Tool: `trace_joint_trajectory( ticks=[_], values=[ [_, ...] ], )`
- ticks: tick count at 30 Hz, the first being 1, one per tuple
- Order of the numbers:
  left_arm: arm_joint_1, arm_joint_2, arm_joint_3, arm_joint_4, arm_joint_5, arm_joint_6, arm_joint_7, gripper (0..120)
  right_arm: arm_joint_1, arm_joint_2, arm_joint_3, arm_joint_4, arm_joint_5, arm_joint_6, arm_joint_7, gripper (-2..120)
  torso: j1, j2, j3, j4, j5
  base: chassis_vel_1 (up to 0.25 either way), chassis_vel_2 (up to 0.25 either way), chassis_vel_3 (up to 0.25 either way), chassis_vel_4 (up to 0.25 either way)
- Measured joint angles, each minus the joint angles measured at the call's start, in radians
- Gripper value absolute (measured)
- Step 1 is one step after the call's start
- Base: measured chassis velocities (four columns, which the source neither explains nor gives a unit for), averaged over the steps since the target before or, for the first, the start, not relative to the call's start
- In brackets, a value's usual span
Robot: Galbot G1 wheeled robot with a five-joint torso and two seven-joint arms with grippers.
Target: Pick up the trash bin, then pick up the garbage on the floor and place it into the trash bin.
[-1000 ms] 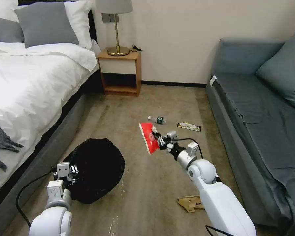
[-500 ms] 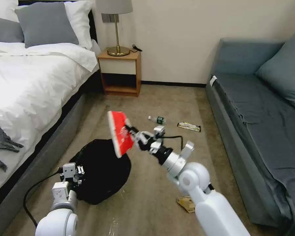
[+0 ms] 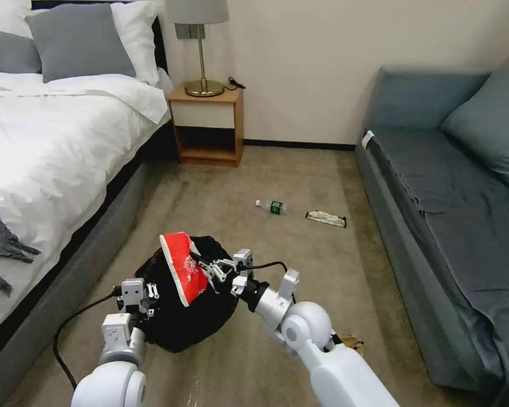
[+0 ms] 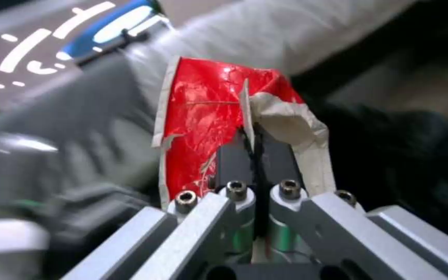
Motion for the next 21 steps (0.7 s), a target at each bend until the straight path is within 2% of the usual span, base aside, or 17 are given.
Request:
trace_joint_trajectory(
  ticks=[3, 5, 10, 13, 17, 20, 21],
  values=[
    [0.001, -0.002, 0.003, 0.002, 0.002, -0.002, 0.0, 4, 0.006, 0.008, -0.001, -0.043, -0.022, 0.018, 0.01, 0, 0.0, 0.0, 0.0, 0.0001, 0.0, 0.0, 0.0, 0.0, 0.0],
    [0.002, -0.001, 0.002, 0.006, 0.003, -0.005, 0.0, 4, 0.013, 0.016, 0.003, -0.119, -0.052, 0.047, 0.043, 0, 0.0, 0.0, 0.0, 0.0, 0.0, 0.0, 0.0, 0.0, 0.0],
    [-0.004, 0.003, -0.002, 0.015, 0.0, -0.008, 0.0, 4, 0.007, 0.014, 0.007, -0.149, -0.099, 0.067, 0.06, 2, 0.0, 0.0, 0.0, 0.0, 0.0, 0.0, 0.0, 0.0, 0.0],
    [-0.009, 0.003, 0.0, 0.024, 0.0, -0.008, 0.001, 4, -0.005, 0.014, 0.005, -0.149, -0.124, 0.072, 0.061, 16, 0.0, 0.0, 0.0, 0.0, 0.0, 0.0, 0.0, 0.0, 0.0],
    [-0.011, 0.003, 0.0, 0.029, -0.001, -0.01, 0.001, 4, -0.014, 0.014, 0.004, -0.14, -0.132, 0.072, 0.059, 25, 0.0, 0.0, 0.0, 0.0, -0.0001, 0.0, 0.0, 0.0, 0.0],
    [-0.014, 0.006, -0.01, 0.034, -0.004, -0.012, 0.003, 4, -0.024, 0.012, 0.003, -0.119, -0.137, 0.073, 0.058, 40, 0.0, 0.0, 0.0, 0.0, -0.0001, 0.0, 0.0, 0.0, 0.0],
    [-0.014, 0.006, -0.01, 0.034, -0.004, -0.012, 0.003, 4, -0.024, 0.012, 0.003, -0.119, -0.137, 0.073, 0.058, 40, 0.0, 0.0, 0.0, 0.0, -0.0001, 0.0, 0.0, 0.0, 0.0]
  ],
)
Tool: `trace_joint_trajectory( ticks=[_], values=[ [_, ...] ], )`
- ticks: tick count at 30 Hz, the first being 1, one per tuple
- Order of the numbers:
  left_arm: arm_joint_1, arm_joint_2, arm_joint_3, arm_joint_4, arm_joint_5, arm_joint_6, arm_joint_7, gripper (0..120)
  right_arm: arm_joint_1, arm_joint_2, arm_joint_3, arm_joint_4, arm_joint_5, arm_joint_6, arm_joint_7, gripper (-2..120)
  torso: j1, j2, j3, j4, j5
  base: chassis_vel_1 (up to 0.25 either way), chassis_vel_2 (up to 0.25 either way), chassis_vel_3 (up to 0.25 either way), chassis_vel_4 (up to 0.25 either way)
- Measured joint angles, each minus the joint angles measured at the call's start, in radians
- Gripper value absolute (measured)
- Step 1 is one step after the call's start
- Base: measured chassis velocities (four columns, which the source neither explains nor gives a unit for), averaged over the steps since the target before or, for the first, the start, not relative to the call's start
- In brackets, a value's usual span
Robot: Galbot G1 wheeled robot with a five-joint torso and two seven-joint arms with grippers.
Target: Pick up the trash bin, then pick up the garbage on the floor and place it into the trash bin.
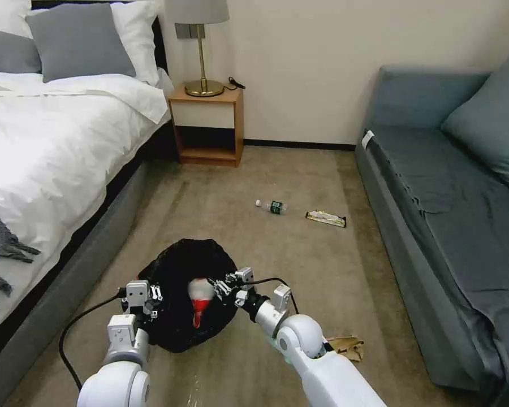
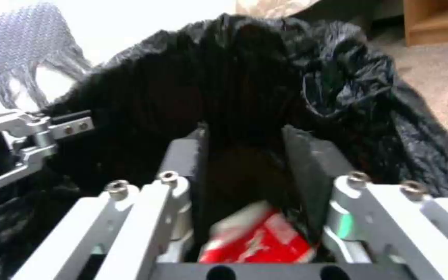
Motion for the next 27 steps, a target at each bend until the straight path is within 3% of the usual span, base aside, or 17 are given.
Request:
trace_joint_trajectory(
  ticks=[2, 6, 9, 11, 14, 27],
  values=[
    [-0.002, 0.004, -0.006, 0.004, -0.005, -0.001, 0.0, 4, -0.008, -0.004, 0.002, 0.025, -0.001, 0.0, 0.0, 52, 0.0, 0.0, 0.0, 0.0, 0.0001, 0.0, 0.0, 0.0, 0.0],
    [-0.005, 0.006, -0.01, 0.009, -0.007, -0.003, 0.0, 4, -0.014, -0.007, 0.008, 0.042, -0.001, -0.003, 0.002, 61, 0.0, 0.0, 0.0, 0.0, 0.0001, 0.0, 0.0, 0.0, 0.0],
    [-0.01, 0.008, -0.013, 0.022, 0.005, -0.013, 0.0, 4, -0.012, -0.021, 0.028, 0.059, -0.002, -0.013, 0.019, 77, 0.0, 0.0, 0.0, 0.0, 0.0001, 0.0, 0.0, 0.0, 0.0],
    [-0.011, 0.009, -0.013, 0.025, 0.006, -0.014, 0.0, 4, -0.008, -0.028, 0.035, 0.062, -0.003, -0.017, 0.029, 81, 0.0, 0.0, 0.0, 0.0, 0.0001, 0.0, 0.0, 0.0, 0.0],
    [-0.012, 0.014, -0.014, 0.032, 0.007, -0.015, 0.0, 4, 0.0, -0.066, 0.066, 0.068, -0.011, -0.046, 0.046, 96, 0.0, 0.0, 0.0, 0.0, 0.0002, 0.0, 0.0, 0.0, 0.0],
    [-0.013, 0.026, -0.018, 0.02, 0.018, -0.017, 0.0, 4, -0.007, -0.211, 0.168, 0.04, -0.047, -0.046, 0.034, 100, 0.0, 0.0, 0.0, -0.0001, 0.0005, 0.0, 0.0, 0.0, 0.0]
  ],
)
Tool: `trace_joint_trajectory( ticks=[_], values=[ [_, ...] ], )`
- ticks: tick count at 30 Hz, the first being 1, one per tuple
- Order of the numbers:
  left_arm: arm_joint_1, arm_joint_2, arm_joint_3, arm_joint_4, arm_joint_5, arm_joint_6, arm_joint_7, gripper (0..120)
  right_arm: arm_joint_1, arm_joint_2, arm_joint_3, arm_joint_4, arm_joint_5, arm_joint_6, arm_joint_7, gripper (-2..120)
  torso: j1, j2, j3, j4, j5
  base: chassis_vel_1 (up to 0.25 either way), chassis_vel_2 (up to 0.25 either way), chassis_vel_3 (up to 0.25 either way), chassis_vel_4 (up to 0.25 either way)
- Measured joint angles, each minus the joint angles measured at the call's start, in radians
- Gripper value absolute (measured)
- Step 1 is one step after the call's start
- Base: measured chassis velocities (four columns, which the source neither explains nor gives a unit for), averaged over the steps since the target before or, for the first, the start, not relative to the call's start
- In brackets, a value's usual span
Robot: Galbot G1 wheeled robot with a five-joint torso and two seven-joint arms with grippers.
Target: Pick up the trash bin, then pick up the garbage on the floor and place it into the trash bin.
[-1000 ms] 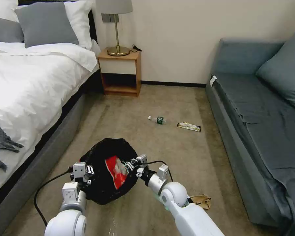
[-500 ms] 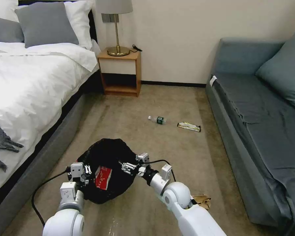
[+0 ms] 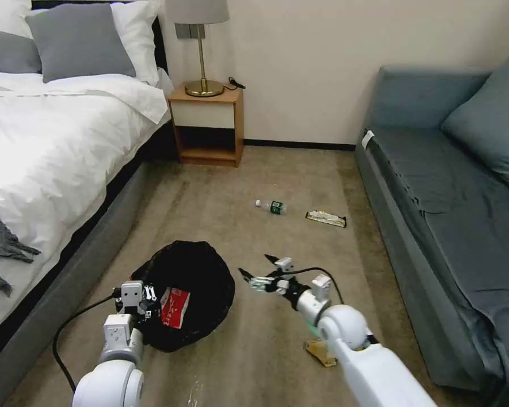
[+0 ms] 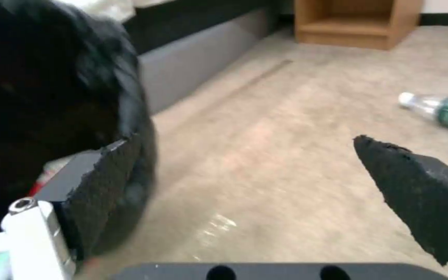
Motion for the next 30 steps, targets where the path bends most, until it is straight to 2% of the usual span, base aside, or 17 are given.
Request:
trace_joint_trajectory(
  ticks=[6, 10, 14, 16, 20, 30],
  values=[
    [0.005, 0.0, -0.001, -0.012, 0.008, 0.0, 0.0, 4, -0.009, -0.053, 0.03, -0.019, -0.033, -0.001, 0.035, 100, 0.0, 0.0, 0.0, 0.0, -0.0002, 0.0, 0.0, 0.0, 0.0],
    [0.013, 0.002, 0.005, -0.028, 0.015, 0.003, -0.001, 4, -0.027, -0.104, 0.044, -0.012, -0.049, -0.052, 0.1, 100, 0.0, 0.0, 0.0, 0.0002, 0.0, 0.0, 0.0, 0.0, 0.0],
    [0.016, 0.005, 0.006, -0.031, 0.022, 0.003, -0.001, 4, -0.046, -0.142, 0.059, -0.004, -0.068, -0.073, 0.115, 100, 0.0, 0.0, 0.0, 0.0001, -0.0003, 0.0, 0.0, 0.0, 0.0],
    [0.022, 0.008, 0.003, -0.03, 0.023, -0.004, 0.003, 4, -0.082, -0.19, 0.074, 0.012, -0.102, -0.096, 0.124, 100, 0.0, 0.0, 0.0, 0.0, -0.0002, 0.0, 0.0, 0.0, 0.0],
    [0.03, 0.01, -0.005, -0.02, 0.023, -0.015, 0.014, 4, -0.14, -0.234, 0.093, 0.031, -0.136, -0.116, 0.125, 100, 0.0, 0.0, 0.0, 0.0, -0.0003, 0.0, 0.0, 0.0, 0.0],
    [0.028, 0.01, -0.014, -0.001, 0.026, -0.026, 0.018, 4, -0.241, -0.257, 0.105, 0.076, -0.204, -0.154, 0.113, 100, 0.0, 0.0, 0.0, 0.0001, -0.0003, 0.0, 0.0, 0.0, 0.0]
  ],
)
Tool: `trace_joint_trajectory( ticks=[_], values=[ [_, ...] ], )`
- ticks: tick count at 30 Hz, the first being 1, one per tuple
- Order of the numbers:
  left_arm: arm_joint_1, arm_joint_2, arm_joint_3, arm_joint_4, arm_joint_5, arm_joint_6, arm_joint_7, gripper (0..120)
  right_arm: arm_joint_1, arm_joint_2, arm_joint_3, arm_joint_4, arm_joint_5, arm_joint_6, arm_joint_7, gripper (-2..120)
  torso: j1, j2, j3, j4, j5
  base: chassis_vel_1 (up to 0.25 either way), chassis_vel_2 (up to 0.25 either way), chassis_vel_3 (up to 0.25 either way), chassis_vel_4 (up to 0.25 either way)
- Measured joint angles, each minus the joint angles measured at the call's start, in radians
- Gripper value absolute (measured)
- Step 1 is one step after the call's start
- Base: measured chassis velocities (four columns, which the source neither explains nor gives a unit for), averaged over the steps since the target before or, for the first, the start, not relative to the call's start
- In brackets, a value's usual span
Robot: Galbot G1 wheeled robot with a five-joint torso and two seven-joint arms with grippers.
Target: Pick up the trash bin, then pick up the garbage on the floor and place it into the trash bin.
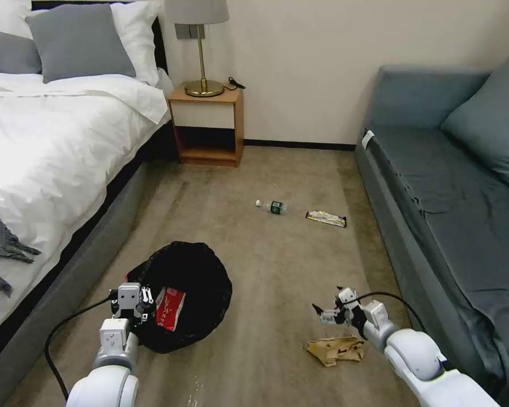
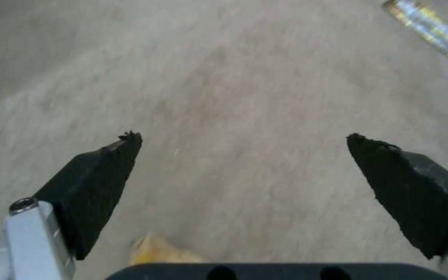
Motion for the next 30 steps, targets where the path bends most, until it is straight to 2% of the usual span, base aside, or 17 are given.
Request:
trace_joint_trajectory(
  ticks=[6, 12, 30],
  values=[
    [0.0, 0.001, 0.01, 0.003, 0.01, -0.003, 0.003, 4, -0.057, -0.005, -0.003, 0.006, -0.065, -0.025, -0.06, 100, 0.0, 0.0, 0.0, 0.0, 0.0, 0.0, 0.0, 0.0, 0.0],
    [-0.001, 0.005, 0.022, 0.008, 0.022, -0.007, 0.005, 4, -0.072, 0.003, -0.003, -0.064, -0.133, -0.013, -0.11, 100, 0.0, 0.0, 0.0, 0.0, 0.0, 0.0, 0.0, 0.0, 0.0],
    [0.0, 0.001, 0.031, 0.009, 0.03, -0.015, 0.015, 4, -0.004, 0.047, -0.04, -0.249, -0.187, 0.019, -0.132, 100, 0.0, 0.0, 0.0, 0.0, -0.0001, 0.0, 0.0, 0.0, 0.0]
  ],
)
